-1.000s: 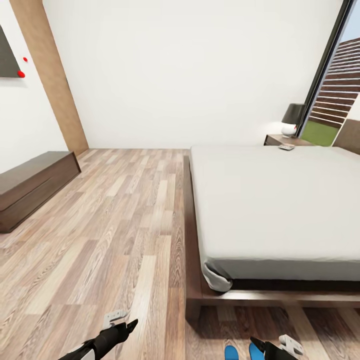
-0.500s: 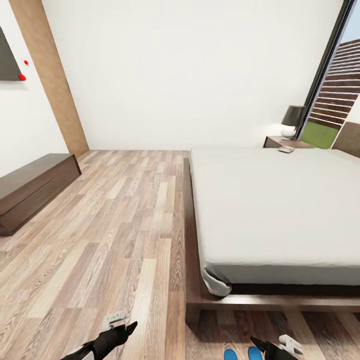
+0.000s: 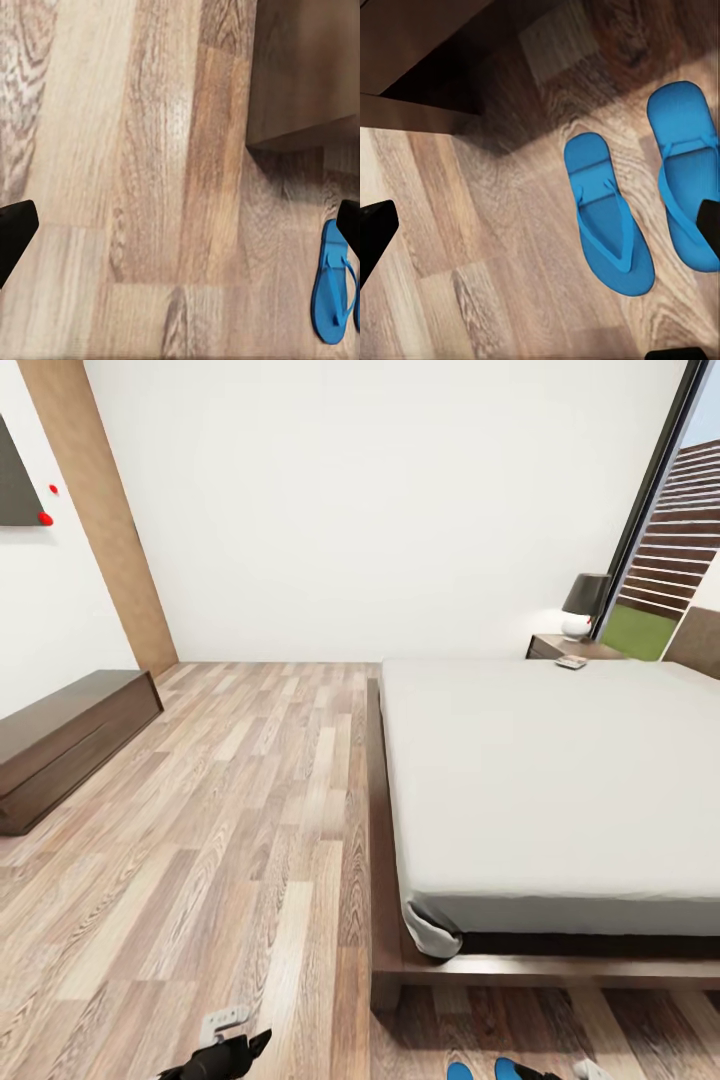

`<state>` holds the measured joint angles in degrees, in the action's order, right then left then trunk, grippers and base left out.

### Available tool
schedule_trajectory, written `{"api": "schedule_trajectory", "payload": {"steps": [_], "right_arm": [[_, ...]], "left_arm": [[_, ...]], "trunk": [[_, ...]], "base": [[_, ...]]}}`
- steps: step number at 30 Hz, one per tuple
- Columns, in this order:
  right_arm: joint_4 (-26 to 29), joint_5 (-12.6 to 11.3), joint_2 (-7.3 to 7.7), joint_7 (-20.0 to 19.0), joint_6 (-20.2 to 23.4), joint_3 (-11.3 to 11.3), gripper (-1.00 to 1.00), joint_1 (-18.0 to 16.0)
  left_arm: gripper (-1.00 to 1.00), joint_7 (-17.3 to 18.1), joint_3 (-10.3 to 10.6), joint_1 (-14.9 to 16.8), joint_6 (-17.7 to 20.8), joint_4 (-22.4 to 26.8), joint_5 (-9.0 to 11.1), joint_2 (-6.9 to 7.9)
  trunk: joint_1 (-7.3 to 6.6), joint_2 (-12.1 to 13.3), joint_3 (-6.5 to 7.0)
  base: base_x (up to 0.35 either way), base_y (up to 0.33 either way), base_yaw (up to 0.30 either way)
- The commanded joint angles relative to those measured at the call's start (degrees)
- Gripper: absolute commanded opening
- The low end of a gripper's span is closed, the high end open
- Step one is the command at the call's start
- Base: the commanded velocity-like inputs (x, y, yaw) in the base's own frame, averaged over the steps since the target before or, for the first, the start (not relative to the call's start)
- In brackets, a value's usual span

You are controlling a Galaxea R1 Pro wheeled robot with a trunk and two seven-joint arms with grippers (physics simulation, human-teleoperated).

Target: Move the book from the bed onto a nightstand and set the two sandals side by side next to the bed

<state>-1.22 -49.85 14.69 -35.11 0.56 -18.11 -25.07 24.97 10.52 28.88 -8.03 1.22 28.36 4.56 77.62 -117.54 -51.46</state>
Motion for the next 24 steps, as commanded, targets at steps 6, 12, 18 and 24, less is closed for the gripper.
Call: {"api": "schedule_trajectory", "payload": {"steps": [6, 12, 18, 24], "right_arm": [[-0.41, -0.6, 0.01, -0.31, 0.06, -0.37, 1.0, -0.06], [-0.44, -0.6, 0.02, -0.29, 0.06, -0.35, 1.0, -0.06], [-0.45, -0.6, 0.0, -0.3, 0.06, -0.35, 1.0, -0.06], [-0.45, -0.6, 0.0, -0.31, 0.06, -0.35, 1.0, -0.06]], "left_arm": [[1.0, 0.17, 0.47, -0.04, -0.23, -0.12, 0.24, 0.09], [1.0, 0.16, 0.47, -0.05, -0.24, -0.14, 0.21, 0.1], [1.0, 0.16, 0.47, -0.05, -0.25, -0.16, 0.21, 0.05], [1.0, 0.11, 0.47, -0.05, -0.26, -0.16, 0.21, 0.05]], "trunk": [[-0.01, -0.02, -0.05], [-0.45, 0.78, 0.31], [-1.77, 3.19, 1.39], [-3.08, 5.59, 2.47]], "base": [[0.0, 0.0, 0.0], [0.0, 0.0, 0.0], [0.0, 0.0, 0.0], [0.0, 0.0, 0.0]]}}
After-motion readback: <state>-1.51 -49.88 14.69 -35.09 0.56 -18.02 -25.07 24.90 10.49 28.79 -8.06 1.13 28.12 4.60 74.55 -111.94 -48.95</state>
